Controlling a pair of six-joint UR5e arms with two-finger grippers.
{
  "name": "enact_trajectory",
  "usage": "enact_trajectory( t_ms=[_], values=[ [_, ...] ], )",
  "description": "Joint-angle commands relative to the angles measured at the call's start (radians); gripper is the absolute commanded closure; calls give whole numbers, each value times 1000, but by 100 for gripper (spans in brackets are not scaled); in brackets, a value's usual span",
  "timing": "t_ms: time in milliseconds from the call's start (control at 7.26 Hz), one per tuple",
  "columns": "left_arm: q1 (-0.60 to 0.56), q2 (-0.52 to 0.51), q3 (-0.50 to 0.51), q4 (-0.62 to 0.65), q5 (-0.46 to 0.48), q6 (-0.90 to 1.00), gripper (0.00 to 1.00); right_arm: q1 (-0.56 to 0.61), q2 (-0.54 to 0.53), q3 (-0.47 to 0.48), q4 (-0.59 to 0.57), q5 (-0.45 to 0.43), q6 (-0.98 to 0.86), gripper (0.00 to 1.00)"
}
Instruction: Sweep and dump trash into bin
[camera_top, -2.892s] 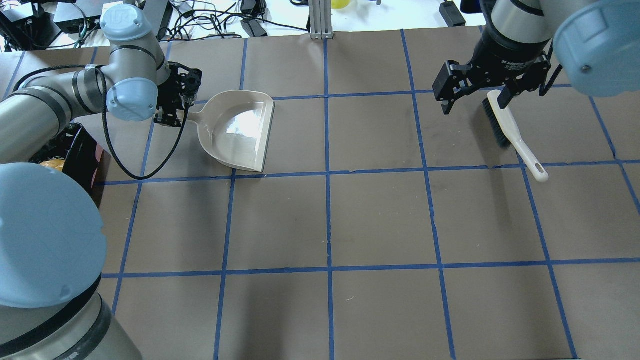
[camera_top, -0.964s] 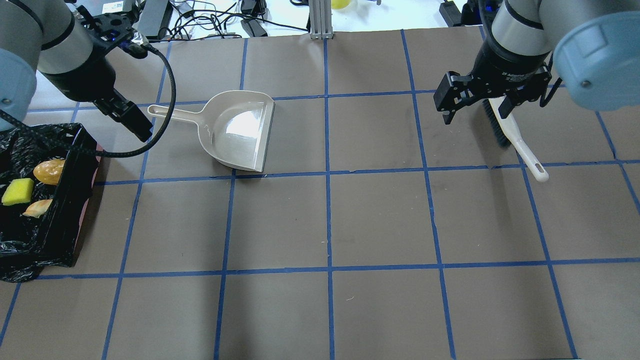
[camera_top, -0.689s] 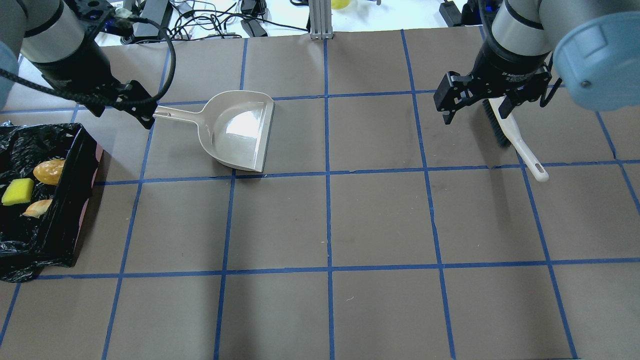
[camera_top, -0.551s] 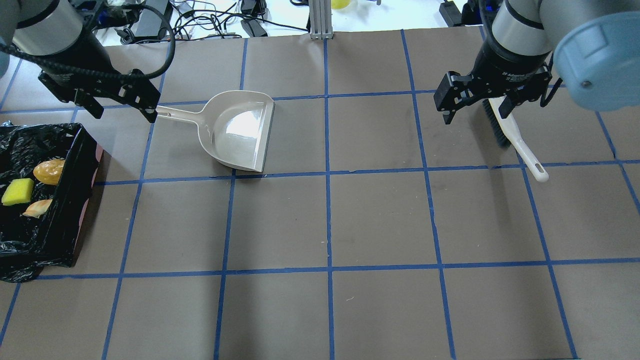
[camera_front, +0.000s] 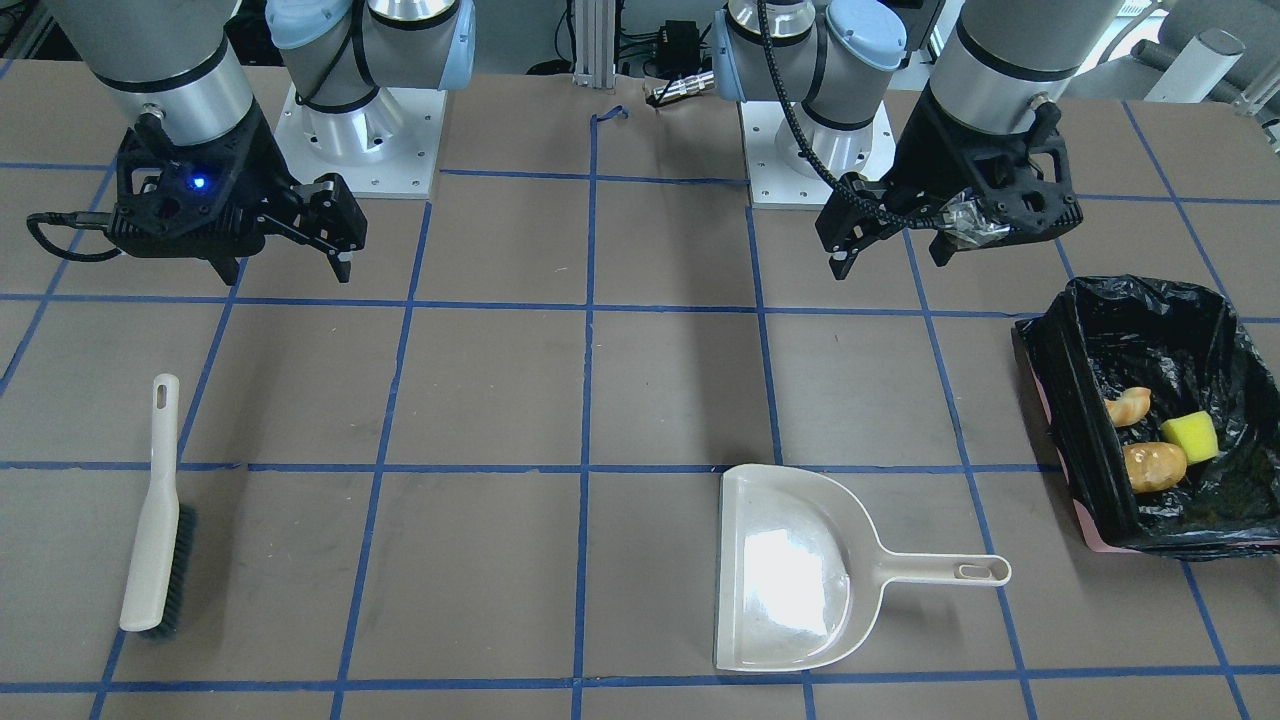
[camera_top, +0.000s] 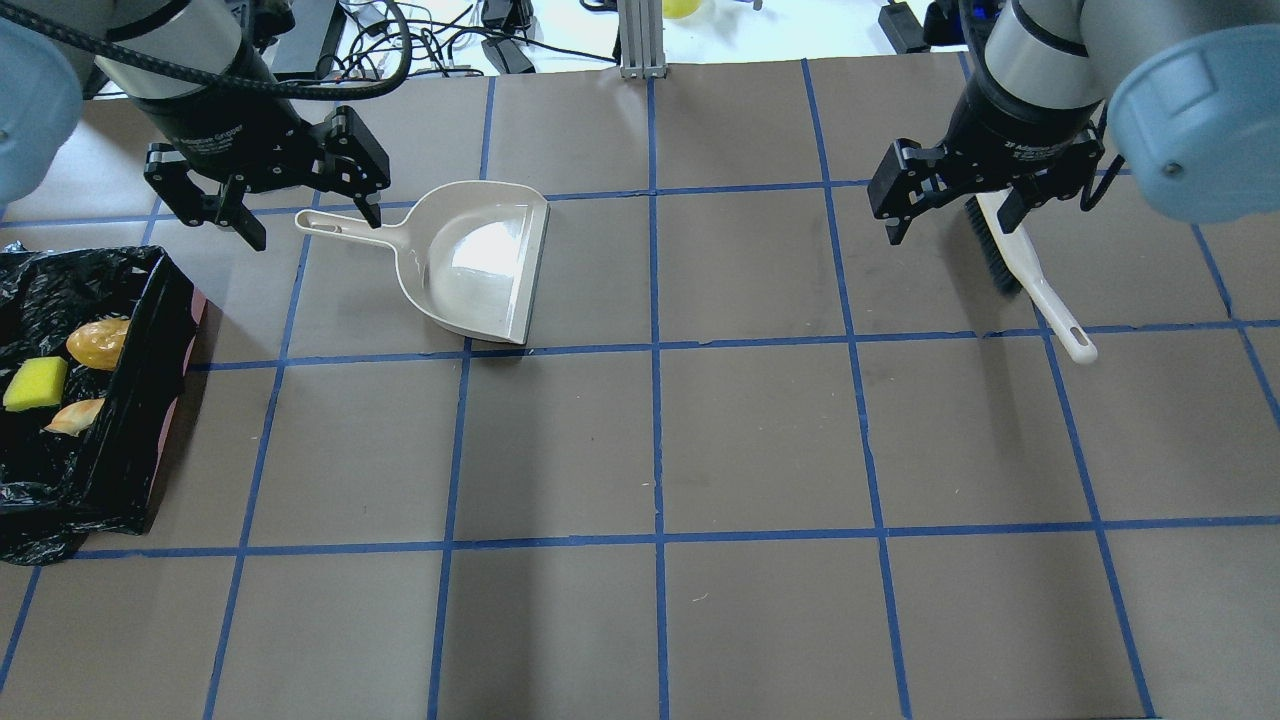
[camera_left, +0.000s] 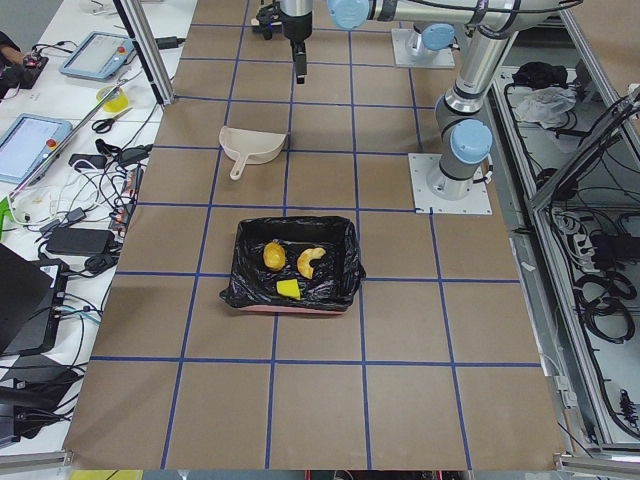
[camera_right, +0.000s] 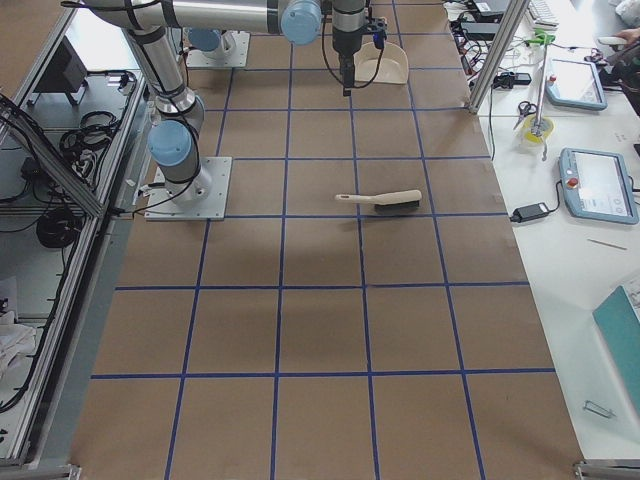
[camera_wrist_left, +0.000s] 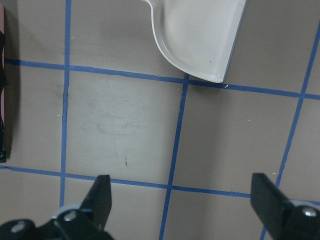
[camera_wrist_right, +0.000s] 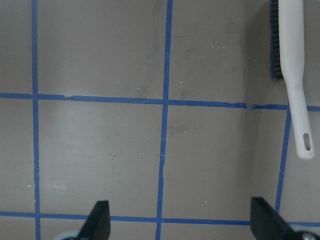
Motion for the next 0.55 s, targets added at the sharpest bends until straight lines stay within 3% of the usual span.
enact_trajectory(
  t_ms=[0, 413],
  values=[
    [2, 7, -9, 3, 10, 64, 0, 0, 0, 0, -1, 0, 0, 0],
    [2, 7, -9, 3, 7, 103, 0, 0, -3, 0, 4, 1, -9, 0]
  ],
)
